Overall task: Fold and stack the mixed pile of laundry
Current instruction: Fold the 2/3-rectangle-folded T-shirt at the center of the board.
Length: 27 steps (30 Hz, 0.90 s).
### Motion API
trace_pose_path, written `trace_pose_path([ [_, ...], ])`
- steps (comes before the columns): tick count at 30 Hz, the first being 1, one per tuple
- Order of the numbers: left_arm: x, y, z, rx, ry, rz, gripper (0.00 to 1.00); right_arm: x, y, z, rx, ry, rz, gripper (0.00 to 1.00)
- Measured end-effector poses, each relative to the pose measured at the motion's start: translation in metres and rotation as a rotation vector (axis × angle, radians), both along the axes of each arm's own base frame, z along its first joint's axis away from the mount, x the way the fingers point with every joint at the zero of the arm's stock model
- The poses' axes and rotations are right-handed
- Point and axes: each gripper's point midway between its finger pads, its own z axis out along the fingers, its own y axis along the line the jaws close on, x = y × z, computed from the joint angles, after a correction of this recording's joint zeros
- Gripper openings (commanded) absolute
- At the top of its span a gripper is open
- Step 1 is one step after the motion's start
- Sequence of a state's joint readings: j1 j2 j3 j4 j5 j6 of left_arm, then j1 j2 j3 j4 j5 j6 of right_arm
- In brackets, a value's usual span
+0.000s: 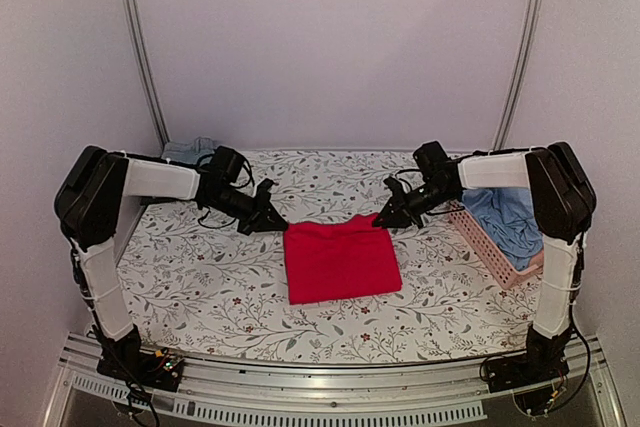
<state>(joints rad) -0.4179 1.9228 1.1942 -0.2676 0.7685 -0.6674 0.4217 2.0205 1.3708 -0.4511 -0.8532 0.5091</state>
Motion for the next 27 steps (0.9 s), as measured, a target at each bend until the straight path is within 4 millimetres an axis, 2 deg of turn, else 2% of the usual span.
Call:
trace_pose_path([
  [3, 0.007, 0.002, -0.009, 0.01, 0.018, 0.016, 0.0, 0.015, 0.0, -0.007, 0.013, 0.002, -0.004, 0.04],
  [5, 0.012, 0.003, -0.016, 0.017, 0.031, 0.029, 0.0, 0.022, 0.001, -0.013, 0.018, 0.009, -0.004, 0.1],
  [9, 0.021, 0.006, -0.031, 0.03, 0.051, 0.049, 0.0, 0.03, 0.003, -0.022, 0.031, 0.023, 0.002, 0.33],
  [13, 0.027, 0.011, -0.047, 0.042, 0.082, 0.069, 0.0, 0.042, 0.006, -0.02, 0.056, 0.01, 0.006, 0.46],
  [17, 0.032, 0.018, -0.054, 0.039, 0.106, 0.099, 0.02, 0.053, -0.002, -0.012, 0.065, -0.02, -0.011, 0.54],
  [19, 0.035, 0.021, -0.056, 0.036, 0.11, 0.112, 0.1, 0.062, -0.013, -0.008, 0.061, -0.043, -0.033, 0.56],
  [23, 0.041, 0.027, -0.063, 0.025, 0.131, 0.138, 0.41, 0.072, -0.026, 0.001, 0.063, -0.101, -0.041, 0.56],
  [25, 0.043, 0.025, -0.059, -0.003, 0.135, 0.136, 0.48, 0.072, -0.028, 0.0, 0.061, -0.12, -0.031, 0.56],
  [27, 0.046, 0.024, -0.055, -0.018, 0.12, 0.131, 0.49, 0.065, -0.022, -0.004, 0.058, -0.127, -0.003, 0.56],
])
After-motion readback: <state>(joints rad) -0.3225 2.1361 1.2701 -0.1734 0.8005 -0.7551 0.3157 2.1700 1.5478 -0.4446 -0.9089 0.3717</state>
